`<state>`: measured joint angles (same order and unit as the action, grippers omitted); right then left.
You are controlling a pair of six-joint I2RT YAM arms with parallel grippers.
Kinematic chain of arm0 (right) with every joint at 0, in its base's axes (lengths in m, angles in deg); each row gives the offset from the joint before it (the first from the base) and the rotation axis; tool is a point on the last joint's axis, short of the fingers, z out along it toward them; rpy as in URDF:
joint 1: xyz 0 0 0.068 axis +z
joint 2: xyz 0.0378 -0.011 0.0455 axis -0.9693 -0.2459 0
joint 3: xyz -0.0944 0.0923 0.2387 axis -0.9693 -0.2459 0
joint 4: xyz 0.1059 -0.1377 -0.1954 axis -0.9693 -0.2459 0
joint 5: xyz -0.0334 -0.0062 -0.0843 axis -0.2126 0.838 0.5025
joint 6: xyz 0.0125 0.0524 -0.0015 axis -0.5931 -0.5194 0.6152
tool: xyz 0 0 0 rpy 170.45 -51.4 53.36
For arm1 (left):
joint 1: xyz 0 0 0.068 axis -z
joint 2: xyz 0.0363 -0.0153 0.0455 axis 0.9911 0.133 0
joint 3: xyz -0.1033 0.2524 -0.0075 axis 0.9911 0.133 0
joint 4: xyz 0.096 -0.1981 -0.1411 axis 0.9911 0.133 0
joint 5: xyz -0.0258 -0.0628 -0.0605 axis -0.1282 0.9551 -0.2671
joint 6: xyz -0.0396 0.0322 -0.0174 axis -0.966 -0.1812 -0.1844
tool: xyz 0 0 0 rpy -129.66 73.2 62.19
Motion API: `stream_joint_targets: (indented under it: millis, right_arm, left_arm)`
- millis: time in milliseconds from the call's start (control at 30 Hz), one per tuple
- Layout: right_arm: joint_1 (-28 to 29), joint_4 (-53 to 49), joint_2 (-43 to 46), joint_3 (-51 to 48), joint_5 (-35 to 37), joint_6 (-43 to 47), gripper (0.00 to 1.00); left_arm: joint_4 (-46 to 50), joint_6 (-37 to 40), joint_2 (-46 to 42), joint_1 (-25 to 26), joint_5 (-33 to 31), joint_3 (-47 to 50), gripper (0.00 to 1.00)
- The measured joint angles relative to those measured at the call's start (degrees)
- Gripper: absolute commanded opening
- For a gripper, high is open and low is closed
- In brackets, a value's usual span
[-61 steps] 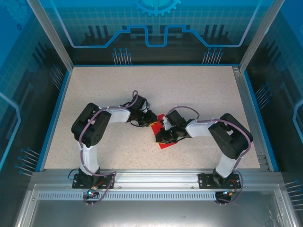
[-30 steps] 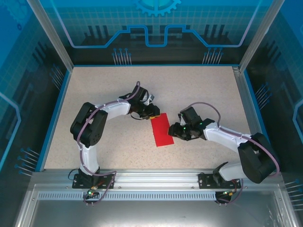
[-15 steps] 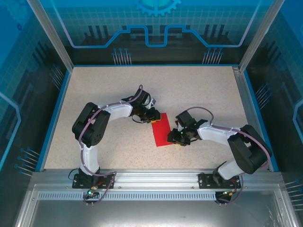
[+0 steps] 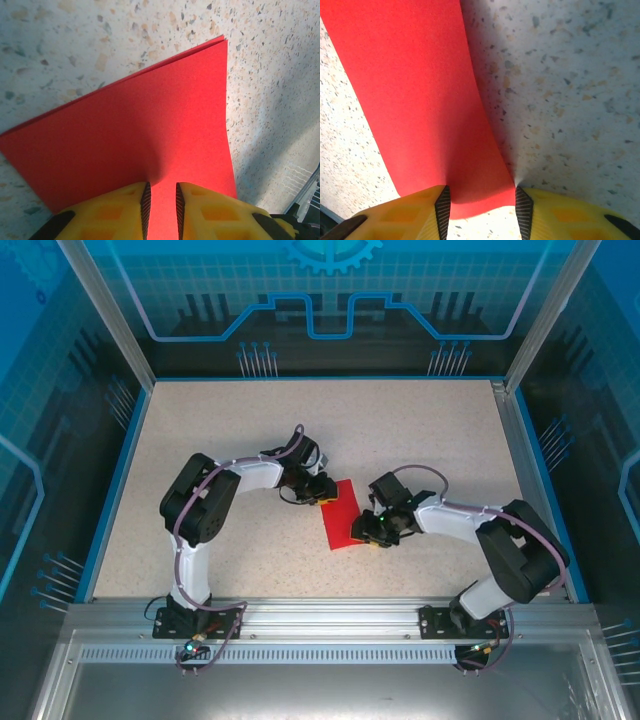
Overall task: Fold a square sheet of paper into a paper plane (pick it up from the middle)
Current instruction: Third fold the triangle at the center of the table.
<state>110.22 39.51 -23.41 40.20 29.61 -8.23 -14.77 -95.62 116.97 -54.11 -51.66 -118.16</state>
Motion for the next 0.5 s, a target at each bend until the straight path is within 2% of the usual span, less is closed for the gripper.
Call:
stream_joint_targets:
  millis: [233,500]
  right_arm:
    - [0.15,4.63,-0.68,1.29,-1.53,-0.33,0.51]
    - [-2.95,7.82,-0.44,1.44,-4.24,1.84,0.52]
  left_arm:
    - [0.02,0.24,0.00,0.00,-0.02,0.00,0.23]
    - [0.02,0.59,0.00,0.00,-0.02,0.00,0.23]
